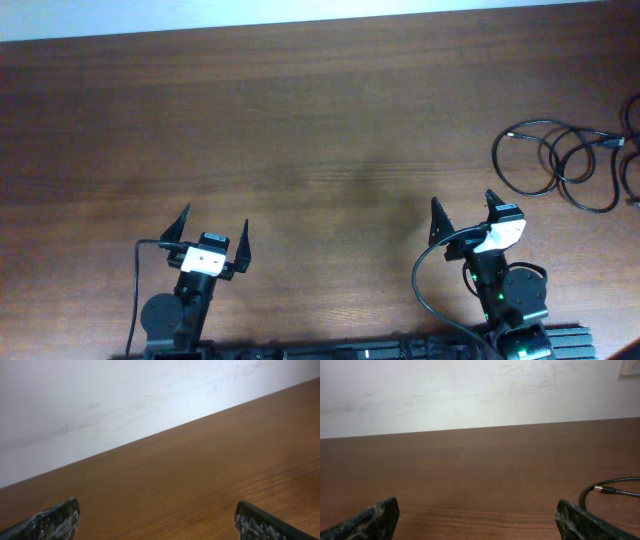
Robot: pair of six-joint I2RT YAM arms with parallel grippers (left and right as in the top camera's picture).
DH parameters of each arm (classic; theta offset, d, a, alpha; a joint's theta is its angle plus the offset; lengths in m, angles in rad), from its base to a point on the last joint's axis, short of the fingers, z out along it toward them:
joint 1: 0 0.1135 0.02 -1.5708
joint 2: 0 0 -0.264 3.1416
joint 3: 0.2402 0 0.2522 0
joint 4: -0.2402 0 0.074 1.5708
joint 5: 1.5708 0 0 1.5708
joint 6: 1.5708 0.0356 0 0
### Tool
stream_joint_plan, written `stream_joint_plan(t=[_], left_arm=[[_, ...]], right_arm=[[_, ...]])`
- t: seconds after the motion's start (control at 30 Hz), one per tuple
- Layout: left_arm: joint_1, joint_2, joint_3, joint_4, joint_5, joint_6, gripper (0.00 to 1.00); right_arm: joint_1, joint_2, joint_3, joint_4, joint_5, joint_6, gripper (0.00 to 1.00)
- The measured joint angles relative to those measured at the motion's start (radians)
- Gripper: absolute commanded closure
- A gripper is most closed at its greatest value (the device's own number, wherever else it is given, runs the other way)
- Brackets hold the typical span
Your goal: Untangle cables
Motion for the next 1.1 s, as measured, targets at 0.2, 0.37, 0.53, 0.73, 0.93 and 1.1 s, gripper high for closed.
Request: stream_joint_plan(t=[0.2,0.37,0.53,0.73,0.93,1.1], left_arm=[[0.000,0.000,0.000,0.000,0.000,-0.080,0.00],[0.000,0.000,0.000,0.000,0.000,-0.090,0.01],[0.000,0.000,0.000,0.001,0.000,-0.093,0.01],[0.000,0.000,0.000,0.000,-0.028,-0.094,0.01],[0.000,0.000,0.000,-0.016,-0.159,-0.194,0.01],[0.000,0.000,0.000,-0.019,-0.205,-0.224,0.01]], right_arm=[[0.000,0.000,0.000,0.000,0.000,-0.003,0.01],[0.000,0.000,0.000,0.000,0.000,-0.002,0.01],[0.000,0.000,0.000,0.000,0.000,-0.003,0.01],[0.000,0.000,0.000,0.000,0.000,-0.006,0.01],[0.000,0.000,0.000,0.000,0.000,-0.006,0.01],[0.000,0.000,0.000,0.000,0.000,-0.006,0.01]])
